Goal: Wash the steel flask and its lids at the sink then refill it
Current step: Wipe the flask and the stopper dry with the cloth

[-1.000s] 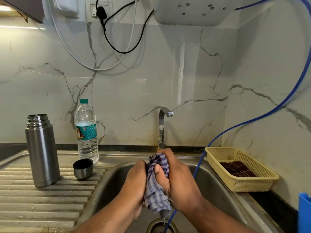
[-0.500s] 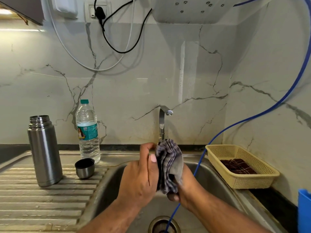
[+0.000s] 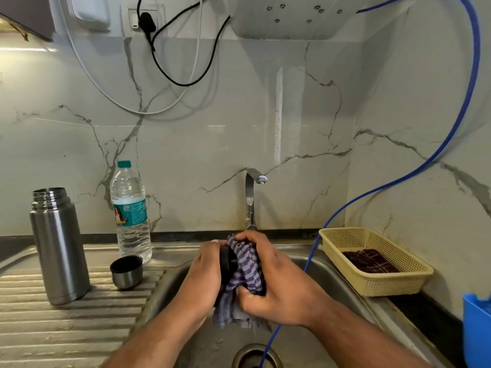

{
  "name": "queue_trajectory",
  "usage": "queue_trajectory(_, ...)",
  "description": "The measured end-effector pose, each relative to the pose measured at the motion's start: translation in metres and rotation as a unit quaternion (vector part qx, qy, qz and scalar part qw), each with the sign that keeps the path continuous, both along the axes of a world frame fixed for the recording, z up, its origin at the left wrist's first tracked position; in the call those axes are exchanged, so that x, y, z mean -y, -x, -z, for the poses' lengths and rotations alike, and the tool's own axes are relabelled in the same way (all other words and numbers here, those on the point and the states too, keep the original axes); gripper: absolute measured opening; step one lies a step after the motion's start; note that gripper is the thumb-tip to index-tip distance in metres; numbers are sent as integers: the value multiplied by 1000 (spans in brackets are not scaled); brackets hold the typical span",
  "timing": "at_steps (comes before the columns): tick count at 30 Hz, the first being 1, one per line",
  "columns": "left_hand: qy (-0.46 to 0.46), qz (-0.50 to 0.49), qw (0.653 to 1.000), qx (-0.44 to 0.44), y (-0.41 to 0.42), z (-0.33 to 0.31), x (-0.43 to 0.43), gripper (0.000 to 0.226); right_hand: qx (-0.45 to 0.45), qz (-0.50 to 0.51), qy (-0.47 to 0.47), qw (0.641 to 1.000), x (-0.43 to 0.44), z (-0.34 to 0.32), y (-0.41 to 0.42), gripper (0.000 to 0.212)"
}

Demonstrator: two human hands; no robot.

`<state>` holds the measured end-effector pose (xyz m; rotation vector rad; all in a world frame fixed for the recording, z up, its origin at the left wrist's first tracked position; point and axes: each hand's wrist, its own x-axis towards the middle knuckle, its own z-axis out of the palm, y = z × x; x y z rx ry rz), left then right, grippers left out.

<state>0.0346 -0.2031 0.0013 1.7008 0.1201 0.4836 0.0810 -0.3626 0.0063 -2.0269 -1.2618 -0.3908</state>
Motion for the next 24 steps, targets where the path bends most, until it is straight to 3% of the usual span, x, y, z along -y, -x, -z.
queue_trajectory(3, -26, 5, 999, 26, 3, -2, 1, 48, 48, 31, -20, 998, -1, 4, 0, 68)
queue_trajectory(8, -209, -31, 975, 70, 0, 9, -5, 28, 58, 30, -54, 996, -4, 12, 4, 47)
queue_trajectory(11, -258, -32, 960, 104, 2, 8, -6, 30, 0, 35, -76, 997, -6, 13, 7, 37)
queue_trajectory(13, -272, -18, 955, 118, 2, 5, -6, 52, -48, 31, -85, 995, -9, 11, 9, 34)
queue_trajectory(16, -210, -7, 968, 136, 1, 6, -8, 54, -103, 27, -94, 990, -12, 6, 10, 26)
queue_trajectory(19, -215, -16, 963, 164, -4, 10, -12, 55, -182, 0, -119, 976, -15, 2, 13, 8)
queue_trajectory(24, -275, -39, 939, 202, -6, 6, -12, 55, -338, -12, -155, 928, -13, -7, 21, 17)
